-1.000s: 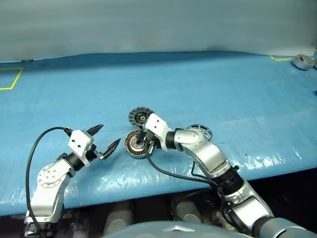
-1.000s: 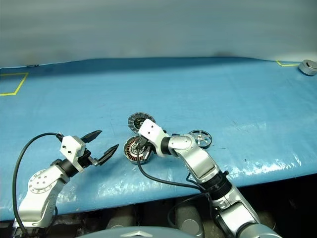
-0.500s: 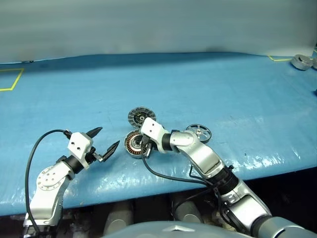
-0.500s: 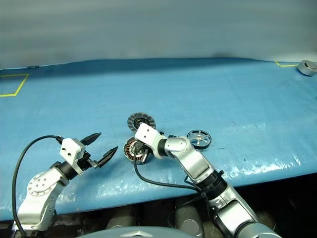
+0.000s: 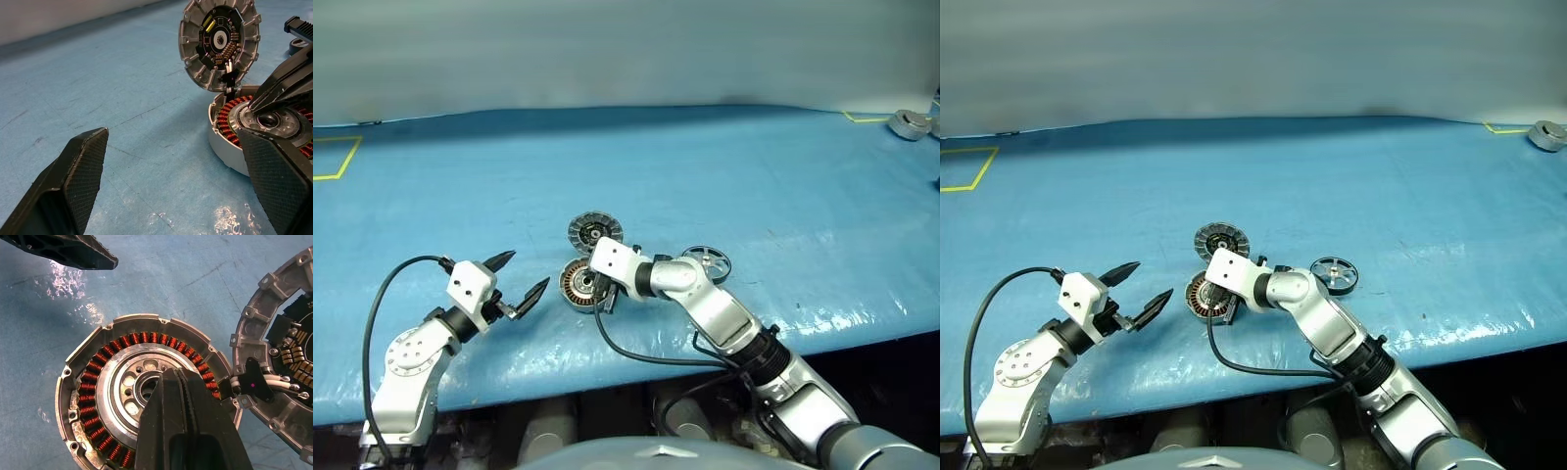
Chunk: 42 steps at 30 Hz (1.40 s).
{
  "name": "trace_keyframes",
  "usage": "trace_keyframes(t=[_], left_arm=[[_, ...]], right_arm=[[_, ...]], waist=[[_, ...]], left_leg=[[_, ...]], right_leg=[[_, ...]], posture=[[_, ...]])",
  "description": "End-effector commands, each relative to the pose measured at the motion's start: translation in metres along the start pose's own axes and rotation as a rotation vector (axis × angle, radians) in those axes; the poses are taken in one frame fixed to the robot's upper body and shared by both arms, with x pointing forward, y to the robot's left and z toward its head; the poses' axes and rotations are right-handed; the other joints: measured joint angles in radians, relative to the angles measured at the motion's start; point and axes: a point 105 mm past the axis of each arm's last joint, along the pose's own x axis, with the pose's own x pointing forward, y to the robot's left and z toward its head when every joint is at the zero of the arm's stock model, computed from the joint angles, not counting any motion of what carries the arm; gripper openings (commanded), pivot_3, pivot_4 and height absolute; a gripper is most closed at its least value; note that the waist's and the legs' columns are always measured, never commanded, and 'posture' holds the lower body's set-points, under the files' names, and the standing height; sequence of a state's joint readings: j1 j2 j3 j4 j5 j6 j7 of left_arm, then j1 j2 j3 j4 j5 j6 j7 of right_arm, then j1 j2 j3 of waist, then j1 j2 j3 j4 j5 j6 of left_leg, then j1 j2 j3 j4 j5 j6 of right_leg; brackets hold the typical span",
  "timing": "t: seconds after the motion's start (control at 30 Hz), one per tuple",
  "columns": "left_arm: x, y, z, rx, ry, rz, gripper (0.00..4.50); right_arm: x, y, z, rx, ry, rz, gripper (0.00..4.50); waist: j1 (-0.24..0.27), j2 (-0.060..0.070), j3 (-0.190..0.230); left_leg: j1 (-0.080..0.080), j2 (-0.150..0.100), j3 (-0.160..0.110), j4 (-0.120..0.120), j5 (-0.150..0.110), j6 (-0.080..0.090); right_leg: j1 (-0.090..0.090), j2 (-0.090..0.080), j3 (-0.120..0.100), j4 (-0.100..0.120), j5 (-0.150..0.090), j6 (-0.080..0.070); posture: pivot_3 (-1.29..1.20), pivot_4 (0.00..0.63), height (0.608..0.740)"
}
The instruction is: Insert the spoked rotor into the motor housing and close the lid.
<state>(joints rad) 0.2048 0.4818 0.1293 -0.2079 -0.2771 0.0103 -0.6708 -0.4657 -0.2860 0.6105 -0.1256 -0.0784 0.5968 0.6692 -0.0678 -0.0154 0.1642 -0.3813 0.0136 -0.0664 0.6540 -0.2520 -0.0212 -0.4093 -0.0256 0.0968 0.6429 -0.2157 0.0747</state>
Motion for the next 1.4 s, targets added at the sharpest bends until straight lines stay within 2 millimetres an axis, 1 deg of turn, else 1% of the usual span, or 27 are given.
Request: trace_keyframes(t=[0.03, 0.23, 0.33, 0.37, 0.47, 0.53, 0.6, 0.67, 0.77, 0.87, 0.97, 1.07, 1.3, 1.4], left_arm=[[0.001, 0.003, 0.011, 0.044, -0.033, 0.002, 4.50], [0.002, 0.003, 0.012, 0.046, -0.038, -0.004, 4.50], [0.003, 0.003, 0.012, 0.045, -0.041, -0.004, 4.50], [0.003, 0.003, 0.012, 0.045, -0.042, -0.003, 4.50], [0.003, 0.003, 0.012, 0.042, -0.042, -0.004, 4.50], [0.003, 0.002, 0.012, 0.039, -0.042, -0.002, 4.50], [0.002, 0.002, 0.011, 0.039, -0.041, -0.002, 4.50], [0.003, 0.002, 0.011, 0.040, -0.041, -0.003, 4.50], [0.004, 0.003, 0.011, 0.041, -0.041, -0.006, 4.50], [0.004, 0.003, 0.012, 0.041, -0.042, -0.008, 4.50], [0.004, 0.003, 0.011, 0.040, -0.040, -0.009, 4.50], [0.004, 0.003, 0.011, 0.040, -0.040, -0.007, 4.50], [0.003, 0.004, 0.012, 0.041, -0.039, -0.001, 4.50], [0.002, 0.004, 0.011, 0.040, -0.039, 0.001, 4.50]], right_arm=[[0.000, 0.006, -0.042, 0.002, 0.164, -0.005, 0.05], [-0.005, 0.006, -0.041, -0.041, 0.173, -0.007, 0.05], [-0.006, 0.003, -0.037, -0.049, 0.155, -0.021, 0.05], [-0.006, 0.002, -0.033, -0.040, 0.135, -0.029, 0.05], [-0.010, -0.006, -0.012, 0.019, 0.028, -0.059, 0.05], [-0.016, -0.010, 0.005, 0.064, -0.054, -0.068, 0.05], [-0.024, -0.015, 0.017, 0.089, -0.110, -0.077, 0.05], [-0.029, -0.017, 0.023, 0.094, -0.129, -0.083, 0.05], [-0.033, -0.016, 0.023, 0.100, -0.131, -0.077, 0.05], [-0.032, -0.014, 0.021, 0.103, -0.124, -0.071, 0.05], [-0.028, -0.003, 0.024, 0.115, -0.137, -0.031, 0.05], [-0.024, 0.002, 0.024, 0.118, -0.133, -0.010, 0.05], [-0.017, 0.008, 0.016, 0.131, -0.103, 0.018, 0.05], [-0.012, 0.007, 0.006, 0.141, -0.070, 0.012, 0.05]], waist=[[0.000, 0.000, 0.000], [0.006, -0.002, -0.002], [0.009, -0.002, -0.002], [0.009, -0.002, -0.002], [0.009, -0.002, -0.002], [0.009, -0.002, -0.001], [0.008, -0.002, 0.000], [0.007, -0.002, 0.000], [0.004, -0.002, 0.000], [0.005, -0.002, 0.000], [0.004, -0.002, 0.000], [0.004, -0.002, 0.000], [0.004, -0.002, 0.000], [0.003, -0.002, 0.000]], left_leg=[[0.001, 0.000, 0.000, 0.000, 0.000, 0.000], [0.003, 0.000, 0.000, 0.000, 0.000, 0.000], [0.002, -0.001, 0.000, -0.001, 0.000, 0.000], [0.002, -0.001, 0.000, -0.001, 0.000, 0.000], [0.002, -0.001, 0.000, -0.001, 0.000, 0.000], [0.000, -0.001, 0.000, -0.001, 0.000, 0.000], [-0.003, 0.000, 0.000, -0.001, 0.000, 0.000], [-0.007, 0.000, 0.000, -0.001, 0.000, 0.000], [-0.012, 0.000, -0.001, -0.002, 0.000, 0.000], [-0.013, 0.000, -0.001, -0.004, 0.000, 0.000], [-0.014, 0.000, -0.001, -0.005, 0.000, 0.000], [-0.014, 0.000, -0.001, -0.006, 0.000, 0.000], [-0.014, 0.000, 0.000, -0.005, 0.000, 0.000], [-0.014, 0.000, 0.000, -0.005, 0.000, 0.000]], right_leg=[[0.000, 0.000, 0.000, 0.000, 0.000, 0.000], [0.000, -0.001, 0.000, -0.001, 0.000, 0.000], [0.000, -0.001, 0.000, -0.002, 0.000, 0.000], [0.000, -0.001, 0.000, -0.002, 0.000, 0.000], [0.000, -0.001, 0.000, -0.002, 0.000, 0.000], [0.000, -0.001, 0.000, -0.002, 0.000, 0.000], [-0.002, -0.001, 0.000, -0.001, 0.000, 0.000], [-0.005, -0.001, 0.000, -0.001, 0.000, 0.000], [-0.010, 0.000, -0.001, -0.001, 0.001, 0.001], [-0.013, 0.000, -0.001, -0.001, 0.001, 0.002], [-0.014, 0.000, -0.001, -0.001, 0.001, 0.002], [-0.015, 0.000, -0.001, -0.001, 0.001, 0.002], [-0.015, 0.000, -0.001, -0.001, 0.001, 0.002], [-0.015, 0.000, -0.001, -0.001, 0.001, 0.002]], posture=[[0.00, 0.150, 0.740], [0.00, 0.150, 0.740], [0.00, 0.150, 0.740], [0.00, 0.150, 0.740], [0.00, 0.150, 0.740], [0.00, 0.150, 0.740], [0.00, 0.150, 0.740], [0.00, 0.150, 0.740], [0.00, 0.150, 0.740], [0.00, 0.150, 0.740], [0.00, 0.150, 0.740], [0.00, 0.150, 0.740], [0.00, 0.150, 0.740], [0.00, 0.150, 0.740]])
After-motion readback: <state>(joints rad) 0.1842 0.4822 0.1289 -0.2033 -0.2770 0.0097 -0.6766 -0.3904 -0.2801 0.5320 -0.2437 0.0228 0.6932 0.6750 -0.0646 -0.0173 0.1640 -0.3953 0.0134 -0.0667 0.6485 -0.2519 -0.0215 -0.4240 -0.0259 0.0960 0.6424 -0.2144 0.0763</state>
